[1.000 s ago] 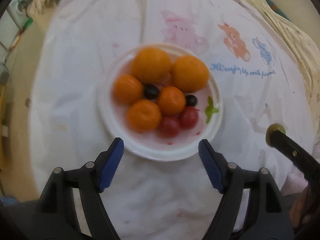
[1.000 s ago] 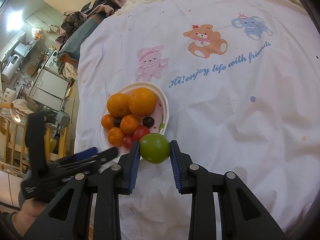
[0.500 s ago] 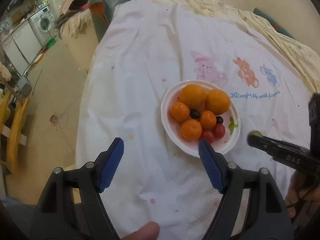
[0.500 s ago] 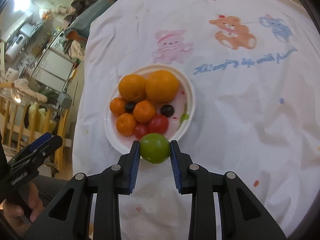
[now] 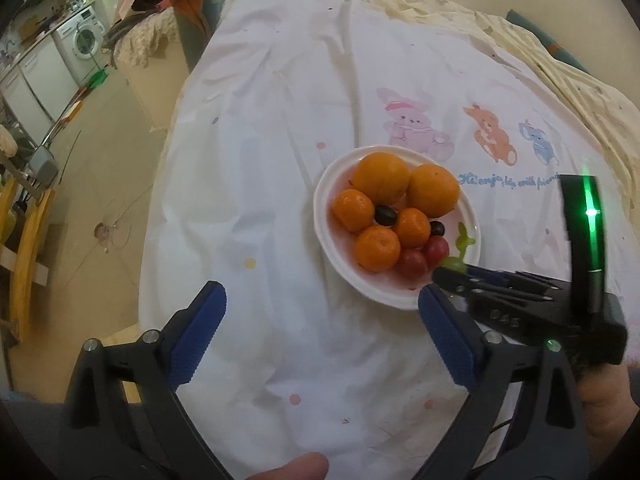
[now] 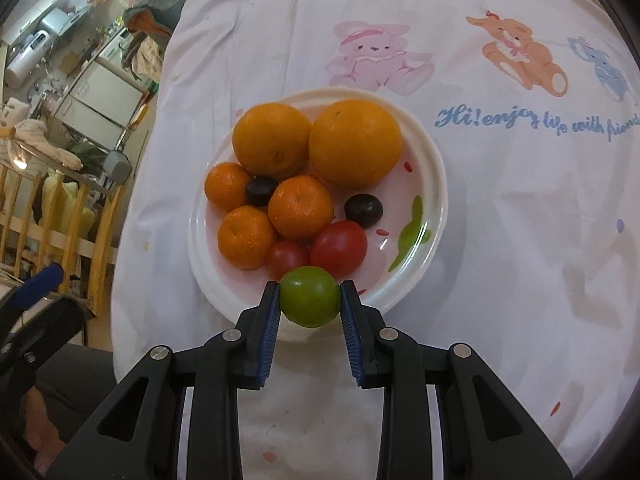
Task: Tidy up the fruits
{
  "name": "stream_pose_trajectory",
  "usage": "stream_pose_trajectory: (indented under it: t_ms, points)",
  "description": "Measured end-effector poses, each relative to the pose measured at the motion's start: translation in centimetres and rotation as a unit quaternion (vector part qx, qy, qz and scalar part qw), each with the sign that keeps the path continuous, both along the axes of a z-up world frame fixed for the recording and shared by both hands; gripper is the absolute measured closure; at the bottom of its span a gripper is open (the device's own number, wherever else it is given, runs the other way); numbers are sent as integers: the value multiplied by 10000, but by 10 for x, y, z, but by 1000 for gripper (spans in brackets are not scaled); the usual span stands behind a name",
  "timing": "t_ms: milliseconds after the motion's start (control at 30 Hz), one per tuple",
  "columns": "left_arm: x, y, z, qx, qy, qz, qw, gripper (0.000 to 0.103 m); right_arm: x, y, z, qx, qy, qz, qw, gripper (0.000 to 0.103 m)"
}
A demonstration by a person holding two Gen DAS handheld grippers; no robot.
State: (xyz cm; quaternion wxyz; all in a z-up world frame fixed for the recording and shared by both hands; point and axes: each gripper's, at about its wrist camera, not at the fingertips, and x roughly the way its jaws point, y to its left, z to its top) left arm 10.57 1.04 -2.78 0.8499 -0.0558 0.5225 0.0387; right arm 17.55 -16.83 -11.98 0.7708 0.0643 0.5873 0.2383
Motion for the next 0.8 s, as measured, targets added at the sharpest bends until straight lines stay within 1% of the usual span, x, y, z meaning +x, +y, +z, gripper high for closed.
stream_pose_trajectory:
  t_ms: [133,267,300,333,367,400,433,500,633,700,800]
  points:
    - [0,-1,0,-43,3,-8,10000,6,0,3,-6,-31,57,44,10000,69]
    - [1,-2,-4,-25,66,-17,10000,4,-1,4,-4,-125,-24,77,9999,67]
    - [1,-2,-6,-13,91,-37,10000,4,-2,5,-4,-135,-26,118,9998,61]
    - [1,-2,-6,-16,99,-40,9999,4,-3,6,-3,-108,-39,148,9998,49]
    - [0,-2,-7,-26,100,-41,9999,4,-4,6,-1,-93,-101,148,9998,43]
    - [-1,-2,-7,-26,89,-42,9999,4,-5,6,3,-115,-189,131,9997,33]
    - [-1,-1,-7,-11,74,-42,10000,4,-5,6,5,-149,-247,115,9995,27]
    - [-2,0,-6,35,31,-26,10000,4,-7,4,11,-130,-344,66,9993,25]
    - [-5,5,-1,-20,-87,29,10000,4,-10,0,23,70,-273,65,9996,25]
    - [-8,7,5,-34,-228,28,9997,4,-16,-6,39,141,-391,17,9991,24]
    - [-13,5,14,10,-402,-23,9992,4,-26,-13,62,218,-569,-8,9981,19]
